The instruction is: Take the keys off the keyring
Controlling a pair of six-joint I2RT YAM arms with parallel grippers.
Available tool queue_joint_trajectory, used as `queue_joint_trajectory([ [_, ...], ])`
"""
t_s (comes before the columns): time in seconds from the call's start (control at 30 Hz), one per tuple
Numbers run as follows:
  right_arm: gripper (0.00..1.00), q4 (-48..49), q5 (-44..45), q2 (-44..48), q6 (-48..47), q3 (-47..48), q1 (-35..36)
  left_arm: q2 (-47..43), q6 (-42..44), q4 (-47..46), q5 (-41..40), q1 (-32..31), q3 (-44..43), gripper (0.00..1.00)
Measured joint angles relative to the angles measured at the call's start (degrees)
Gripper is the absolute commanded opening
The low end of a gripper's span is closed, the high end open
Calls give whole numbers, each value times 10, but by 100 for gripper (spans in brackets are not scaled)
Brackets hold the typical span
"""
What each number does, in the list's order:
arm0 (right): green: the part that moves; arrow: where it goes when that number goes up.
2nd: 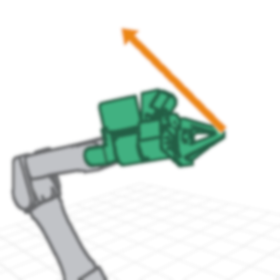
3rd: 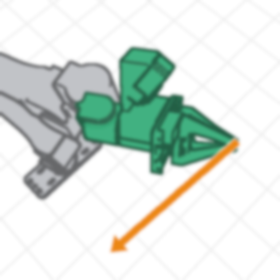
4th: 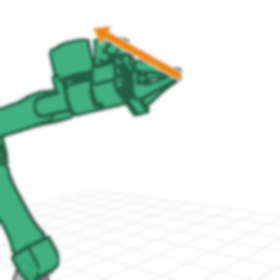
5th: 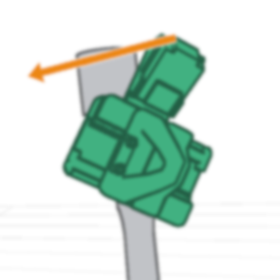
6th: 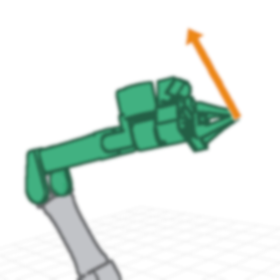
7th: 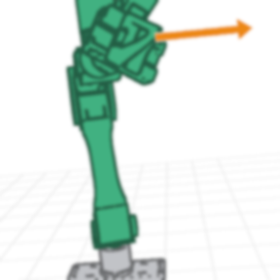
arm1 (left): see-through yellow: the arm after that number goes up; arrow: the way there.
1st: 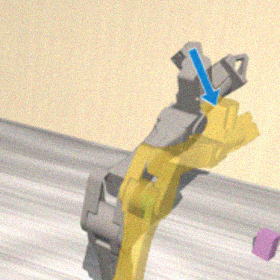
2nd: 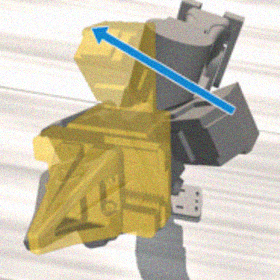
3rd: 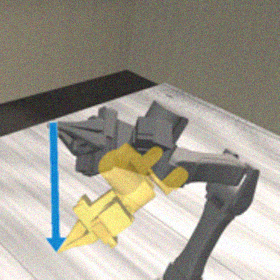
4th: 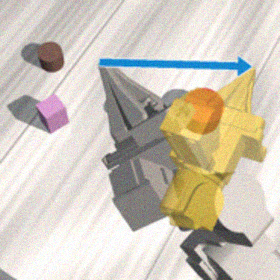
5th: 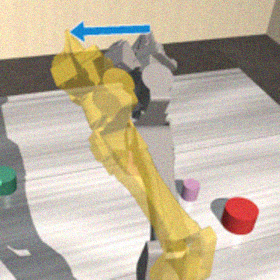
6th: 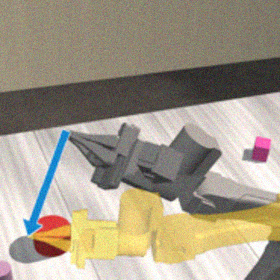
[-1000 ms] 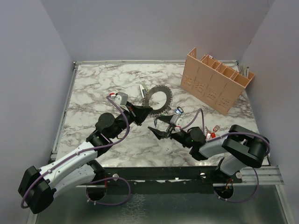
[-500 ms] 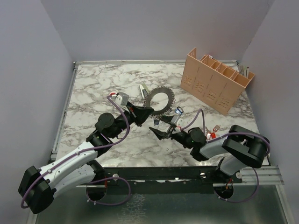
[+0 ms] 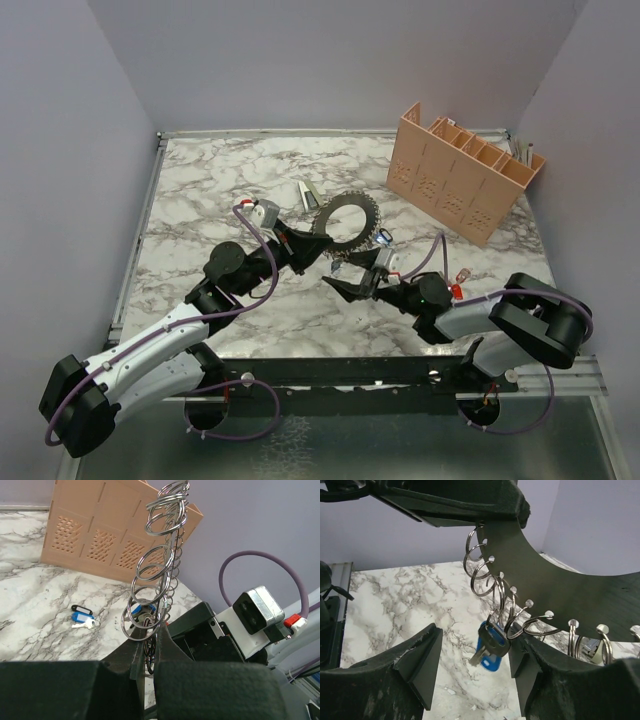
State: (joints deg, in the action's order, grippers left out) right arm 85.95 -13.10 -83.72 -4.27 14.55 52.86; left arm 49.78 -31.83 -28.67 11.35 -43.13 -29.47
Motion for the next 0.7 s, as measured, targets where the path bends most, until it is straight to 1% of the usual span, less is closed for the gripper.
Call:
queue_joint_trajectory([
  [0.27, 51, 0, -30, 0, 10, 0, -1, 0, 0, -1, 0, 0, 0, 0],
  [0.33, 51, 0, -34, 0, 13, 0, -1, 0, 0, -2, 0, 0, 0, 0],
  [0.7, 38, 1, -38, -4, 21, 0, -1, -1, 0, -4, -1, 0, 0, 0],
])
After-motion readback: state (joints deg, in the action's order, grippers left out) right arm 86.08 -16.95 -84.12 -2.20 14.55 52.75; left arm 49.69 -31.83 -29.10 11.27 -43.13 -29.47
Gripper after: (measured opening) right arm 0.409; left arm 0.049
